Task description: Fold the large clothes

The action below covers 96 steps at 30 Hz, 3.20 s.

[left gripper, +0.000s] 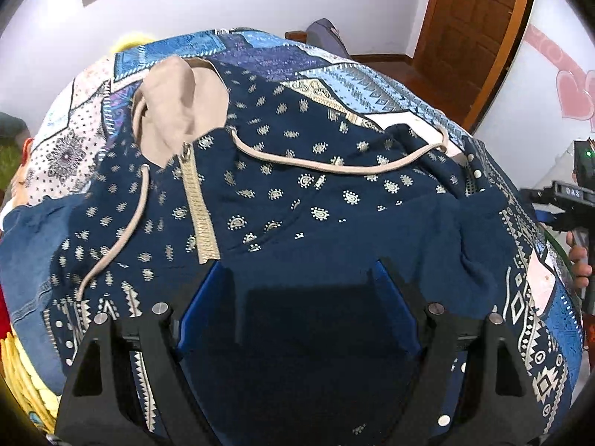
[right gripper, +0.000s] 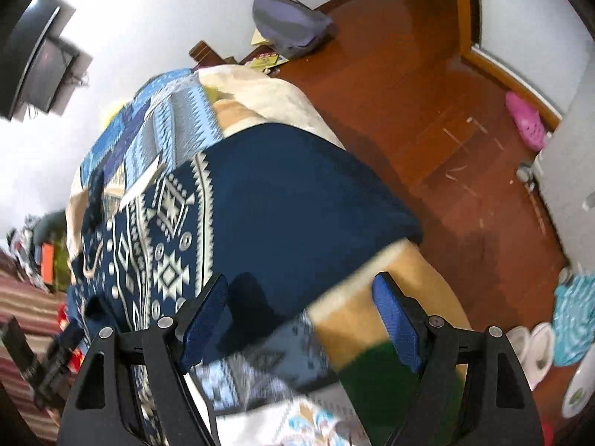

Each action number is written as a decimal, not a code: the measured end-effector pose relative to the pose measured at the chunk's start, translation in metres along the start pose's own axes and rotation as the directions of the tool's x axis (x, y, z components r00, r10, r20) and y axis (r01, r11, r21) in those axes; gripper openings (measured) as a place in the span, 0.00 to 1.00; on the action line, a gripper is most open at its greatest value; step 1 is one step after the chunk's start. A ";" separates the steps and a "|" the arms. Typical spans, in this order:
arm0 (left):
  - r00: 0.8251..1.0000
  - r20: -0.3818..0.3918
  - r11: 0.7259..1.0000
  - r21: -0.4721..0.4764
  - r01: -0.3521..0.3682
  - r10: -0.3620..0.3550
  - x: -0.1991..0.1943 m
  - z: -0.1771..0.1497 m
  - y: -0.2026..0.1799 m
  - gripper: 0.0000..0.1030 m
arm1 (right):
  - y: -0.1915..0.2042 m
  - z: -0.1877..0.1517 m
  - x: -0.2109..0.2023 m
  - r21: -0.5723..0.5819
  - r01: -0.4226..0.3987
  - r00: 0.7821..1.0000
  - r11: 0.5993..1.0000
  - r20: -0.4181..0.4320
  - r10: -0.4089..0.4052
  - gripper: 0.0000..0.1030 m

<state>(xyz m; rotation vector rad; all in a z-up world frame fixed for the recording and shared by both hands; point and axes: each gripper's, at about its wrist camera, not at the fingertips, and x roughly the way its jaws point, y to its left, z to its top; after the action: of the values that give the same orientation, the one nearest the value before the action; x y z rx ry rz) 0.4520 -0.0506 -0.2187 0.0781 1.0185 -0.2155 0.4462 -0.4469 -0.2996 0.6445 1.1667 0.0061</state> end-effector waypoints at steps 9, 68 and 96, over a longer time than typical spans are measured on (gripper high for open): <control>1.000 -0.009 0.999 -0.049 -0.012 0.012 -0.001 -0.008 0.015 0.79 | 0.014 0.022 0.009 -0.031 0.080 0.991 0.996 0.106 -0.076 0.09; 0.992 0.109 0.997 -0.057 -0.051 0.057 -0.127 -0.069 0.058 0.79 | 0.263 -0.192 -0.029 -0.620 -0.066 0.996 0.782 -0.085 0.016 0.05; 0.999 -0.048 0.907 0.422 0.014 0.007 0.047 0.043 -0.182 0.25 | 0.065 -0.071 -0.079 -0.310 0.168 0.982 0.936 0.136 -0.131 0.05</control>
<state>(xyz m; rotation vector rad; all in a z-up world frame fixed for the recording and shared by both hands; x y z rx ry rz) 0.4730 -0.2419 -0.2294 0.4789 1.0061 -0.4380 0.3740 -0.3858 -0.2186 0.2634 1.0715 0.0293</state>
